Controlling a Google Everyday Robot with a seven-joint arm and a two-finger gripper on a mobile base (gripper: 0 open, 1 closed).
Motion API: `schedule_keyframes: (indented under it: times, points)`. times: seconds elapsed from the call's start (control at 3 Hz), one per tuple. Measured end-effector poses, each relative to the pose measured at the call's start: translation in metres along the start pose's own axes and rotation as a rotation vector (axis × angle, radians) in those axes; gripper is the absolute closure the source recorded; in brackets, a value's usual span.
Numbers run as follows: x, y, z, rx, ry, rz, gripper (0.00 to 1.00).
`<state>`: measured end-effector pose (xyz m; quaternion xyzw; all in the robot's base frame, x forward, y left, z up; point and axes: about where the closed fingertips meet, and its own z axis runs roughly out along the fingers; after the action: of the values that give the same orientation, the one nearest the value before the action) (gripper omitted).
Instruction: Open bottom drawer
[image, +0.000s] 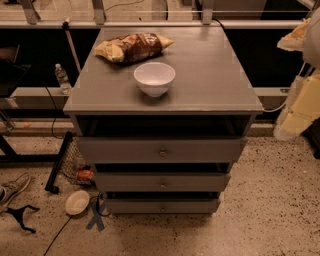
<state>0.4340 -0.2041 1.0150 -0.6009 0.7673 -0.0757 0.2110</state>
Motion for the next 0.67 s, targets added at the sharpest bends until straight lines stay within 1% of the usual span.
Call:
schedule_keyframes:
  times: [0.33,0.67]
  points:
    - [0.000,0.000,0.000,0.000,0.000,0.000,0.00]
    - [0.004,0.012,0.015,-0.026,-0.006,0.010,0.00]
